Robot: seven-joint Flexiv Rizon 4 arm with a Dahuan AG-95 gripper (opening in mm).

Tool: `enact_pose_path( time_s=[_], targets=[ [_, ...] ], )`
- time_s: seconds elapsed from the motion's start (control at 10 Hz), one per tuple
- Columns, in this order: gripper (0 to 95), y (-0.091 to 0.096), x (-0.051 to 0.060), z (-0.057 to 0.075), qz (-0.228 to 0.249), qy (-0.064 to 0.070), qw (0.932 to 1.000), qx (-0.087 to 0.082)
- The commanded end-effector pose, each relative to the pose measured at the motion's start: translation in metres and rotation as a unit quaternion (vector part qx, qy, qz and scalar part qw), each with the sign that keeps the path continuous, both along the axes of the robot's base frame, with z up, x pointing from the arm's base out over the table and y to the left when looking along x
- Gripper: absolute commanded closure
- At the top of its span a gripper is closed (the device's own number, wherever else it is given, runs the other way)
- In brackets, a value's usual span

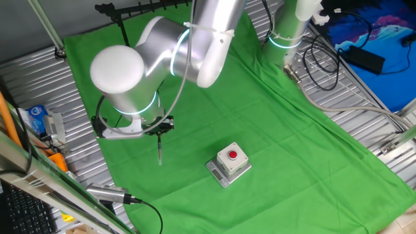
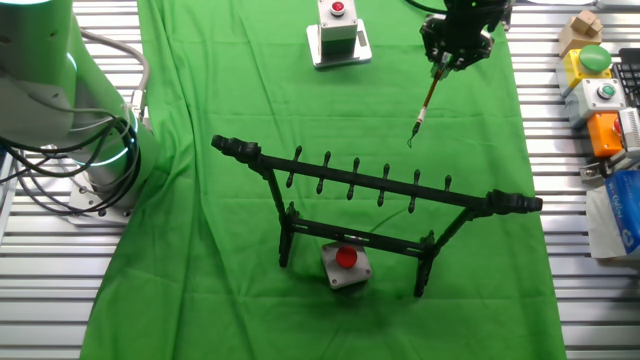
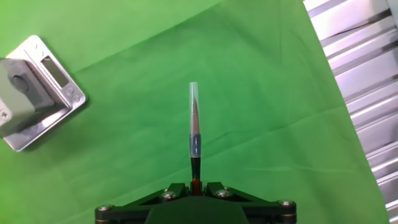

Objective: Place the brush on the pen rack

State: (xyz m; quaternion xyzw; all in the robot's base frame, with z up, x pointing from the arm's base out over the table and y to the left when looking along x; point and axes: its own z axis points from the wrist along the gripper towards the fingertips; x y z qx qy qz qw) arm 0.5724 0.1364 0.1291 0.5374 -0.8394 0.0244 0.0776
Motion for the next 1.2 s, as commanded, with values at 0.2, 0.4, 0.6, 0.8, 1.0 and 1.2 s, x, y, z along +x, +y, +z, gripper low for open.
enact_pose_path(
  time_s=[0.2, 0.4, 0.6, 0.8, 1.0, 1.2],
  targets=[
    [95.0, -0.001, 0.001, 0.0, -0.015, -0.004, 0.9999, 0.0],
    [95.0, -0.001, 0.001, 0.0, -0.032, -0.012, 0.9994, -0.007],
    [95.0, -0.001, 0.001, 0.0, -0.044, -0.023, 0.9987, -0.014],
    [95.0, 0.003, 0.002, -0.005, -0.048, -0.025, 0.9984, -0.019],
    [95.0, -0.006, 0.0, 0.0, -0.03, -0.025, 0.9988, -0.028],
    [95.0, -0.036, -0.009, 0.016, -0.009, -0.02, 0.9991, -0.035]
  ],
)
